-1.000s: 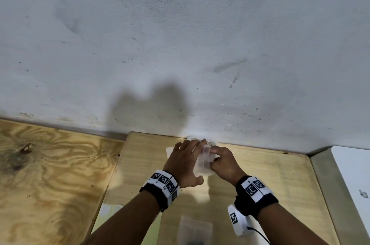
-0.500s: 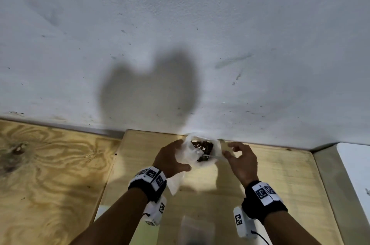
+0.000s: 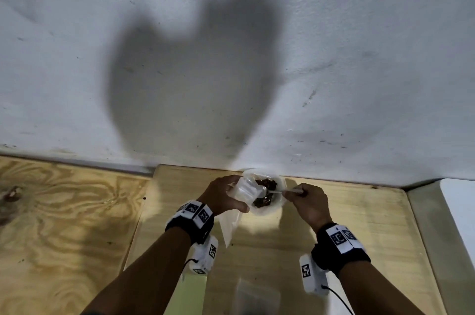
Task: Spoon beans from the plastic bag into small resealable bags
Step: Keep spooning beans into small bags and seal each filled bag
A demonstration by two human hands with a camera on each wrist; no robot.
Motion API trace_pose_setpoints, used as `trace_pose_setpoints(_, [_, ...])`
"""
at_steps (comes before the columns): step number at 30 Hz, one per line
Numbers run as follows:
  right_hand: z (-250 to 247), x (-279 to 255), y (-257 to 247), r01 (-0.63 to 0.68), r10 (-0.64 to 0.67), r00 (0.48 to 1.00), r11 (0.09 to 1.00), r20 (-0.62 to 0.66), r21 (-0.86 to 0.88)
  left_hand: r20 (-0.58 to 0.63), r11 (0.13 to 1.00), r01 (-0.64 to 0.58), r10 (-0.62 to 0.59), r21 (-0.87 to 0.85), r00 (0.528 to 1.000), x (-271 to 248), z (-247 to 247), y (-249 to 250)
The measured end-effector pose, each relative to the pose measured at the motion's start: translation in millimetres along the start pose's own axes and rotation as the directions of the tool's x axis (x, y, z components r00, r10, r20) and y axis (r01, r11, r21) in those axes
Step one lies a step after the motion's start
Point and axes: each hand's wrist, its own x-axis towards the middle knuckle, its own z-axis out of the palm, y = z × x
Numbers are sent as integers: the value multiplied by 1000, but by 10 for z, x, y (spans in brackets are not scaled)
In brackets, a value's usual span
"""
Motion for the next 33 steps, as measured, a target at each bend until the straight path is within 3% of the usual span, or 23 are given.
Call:
trace_pose_setpoints(3, [58, -32, -14, 69, -64, 997, 989, -41, 134, 32, 998, -25, 23, 53, 999, -7, 68, 11])
trace_pose_setpoints(5, [71, -69, -16, 128, -117, 989, 983, -87, 135, 24, 997, -20, 18, 73, 1000, -4, 103, 35])
trace_pose_setpoints(7, [49, -123, -8, 183, -172, 974, 981, -149, 62, -11, 997, 6, -5, 71, 1000, 12, 114, 36])
trace_pose_setpoints(11, [17, -265, 85, 299, -357, 909, 918, -213, -262, -78, 996, -8, 15, 92, 997, 15, 105, 6])
trace_pose_setpoints(13, [80, -306, 201, 345, -410, 888, 894, -210, -286, -101, 993, -25, 37, 112, 994, 3, 121, -17])
trace_pose_setpoints(15, [178, -305, 312, 324, -365, 901, 926, -236, -194, -113, 993, -43, 56, 112, 992, -10, 149, -38])
trace_pose_setpoints(19, [349, -306, 371, 187, -143, 954, 971, -265, 150, -112, 991, -86, 98, 104, 989, -35, 183, -72])
trace_pose_setpoints(25, [521, -354, 374, 58, -8, 985, 957, -173, 284, -102, 972, -171, 189, 161, 977, -79, 263, -74])
trace_pose_setpoints(33, [779, -303, 152, -201, 232, 973, 808, 15, 554, -94, 949, -204, 232, 241, 968, -117, 391, -98])
